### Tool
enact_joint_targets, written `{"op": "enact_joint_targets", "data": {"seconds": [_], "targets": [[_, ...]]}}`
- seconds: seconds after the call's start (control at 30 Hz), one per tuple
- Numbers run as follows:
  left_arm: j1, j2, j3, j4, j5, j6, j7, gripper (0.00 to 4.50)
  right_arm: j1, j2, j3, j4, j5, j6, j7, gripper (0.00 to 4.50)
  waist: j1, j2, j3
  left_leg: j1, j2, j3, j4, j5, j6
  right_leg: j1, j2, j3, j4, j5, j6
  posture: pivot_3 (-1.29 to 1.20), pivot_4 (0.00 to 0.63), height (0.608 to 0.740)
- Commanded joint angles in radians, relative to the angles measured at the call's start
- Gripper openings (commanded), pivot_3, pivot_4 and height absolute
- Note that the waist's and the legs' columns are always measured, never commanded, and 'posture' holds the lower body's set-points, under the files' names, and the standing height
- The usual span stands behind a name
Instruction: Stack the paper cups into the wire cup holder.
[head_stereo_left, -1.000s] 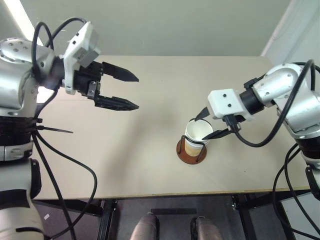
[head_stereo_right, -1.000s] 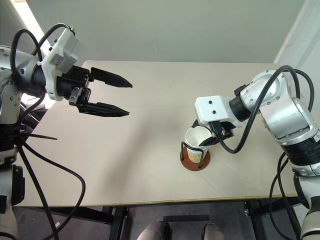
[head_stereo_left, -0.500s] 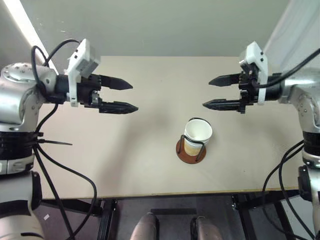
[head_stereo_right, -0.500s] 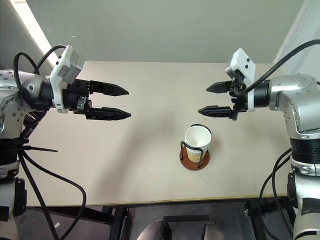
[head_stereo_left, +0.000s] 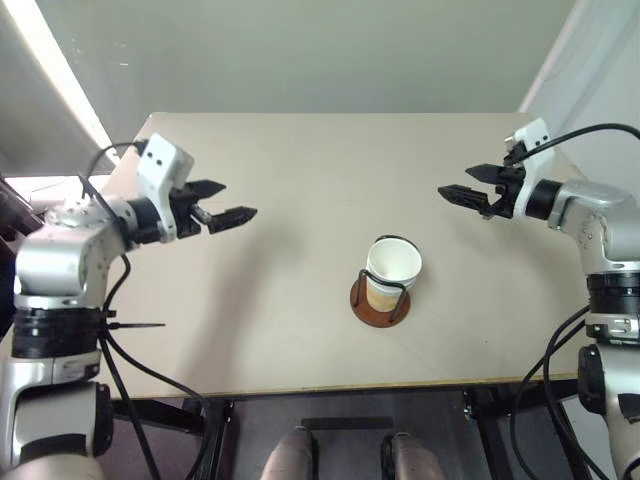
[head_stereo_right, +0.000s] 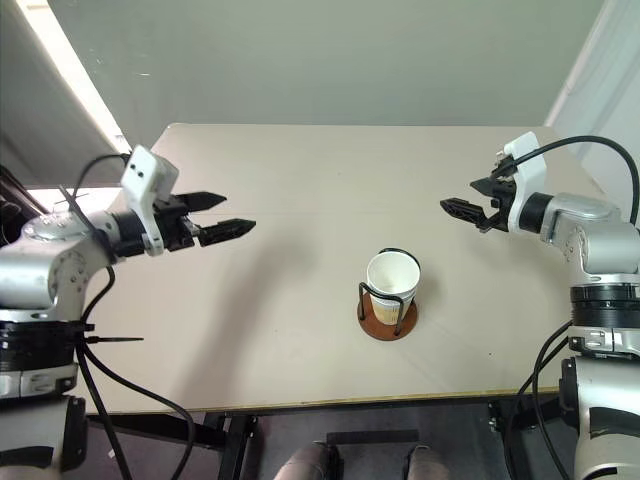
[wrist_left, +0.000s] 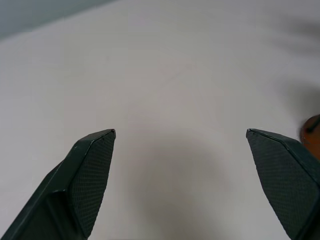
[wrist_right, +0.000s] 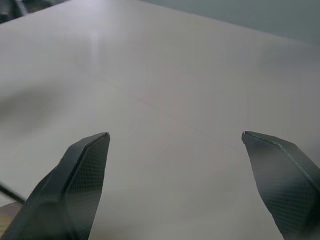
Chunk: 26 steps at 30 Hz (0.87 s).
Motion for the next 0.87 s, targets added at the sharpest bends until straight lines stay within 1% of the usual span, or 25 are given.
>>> {"op": "enact_joint_targets", "data": {"seconds": [0.03,0.1,0.2,0.37,0.5,0.7,0.87], "targets": [[0.003,-0.005,0.057,-0.042,-0.001,-0.025,0.051,4.5,-0.012,0.029,-0.064,0.049,-0.012,-0.073,-0.096,4.38,0.0,0.0,0.0,0.0,0.0,0.0,-0.001,0.0,0.0,0.0,0.0,0.0,0.0,0.0,-0.001,0.0,0.15,0.74],[-0.003,-0.014,0.058,-0.024,0.009,-0.002,0.099,4.5,-0.033,0.052,-0.091,0.115,-0.007,-0.078,-0.152,4.38,0.0,0.0,0.0,0.001,0.0,0.0,-0.004,0.0,-0.001,-0.001,0.0,-0.001,0.0,0.001,-0.002,0.0,0.15,0.74],[-0.013,-0.033,0.055,0.018,0.037,-0.014,0.17,4.5,-0.067,0.086,-0.123,0.204,-0.017,-0.125,-0.237,4.38,0.0,0.0,0.0,0.002,0.0,0.0,-0.006,0.001,-0.002,-0.001,0.0,-0.001,0.0,0.002,-0.004,0.0,0.15,0.74],[-0.029,-0.069,0.08,0.019,0.028,-0.005,0.237,4.5,-0.072,0.115,-0.124,0.251,-0.028,-0.192,-0.28,4.38,0.0,0.001,0.0,0.003,0.0,-0.001,-0.007,0.002,-0.002,0.0,0.0,-0.001,0.0,0.004,-0.008,0.0,0.15,0.74],[-0.014,-0.067,0.072,0.003,0.032,-0.022,0.242,4.5,-0.078,0.124,-0.128,0.263,-0.019,-0.227,-0.277,4.38,0.0,0.001,0.0,0.003,0.0,-0.001,-0.007,0.002,-0.002,0.0,0.0,-0.001,0.0,0.005,-0.008,0.0,0.15,0.74],[0.002,-0.056,0.064,-0.014,0.005,-0.029,0.171,4.5,-0.084,0.132,-0.164,0.287,0.004,-0.269,-0.277,4.38,0.001,0.0,0.0,0.003,0.0,-0.001,-0.007,0.002,-0.002,0.0,0.001,-0.001,0.0,0.005,-0.008,0.0,0.15,0.74],[0.011,-0.047,0.062,-0.006,-0.002,-0.039,0.117,4.5,-0.051,0.125,-0.132,0.265,-0.014,-0.285,-0.228,4.38,0.001,0.001,0.0,0.003,0.0,-0.001,-0.008,0.001,-0.003,-0.001,0.001,-0.001,0.0,0.005,-0.008,0.0,0.15,0.74]]}}
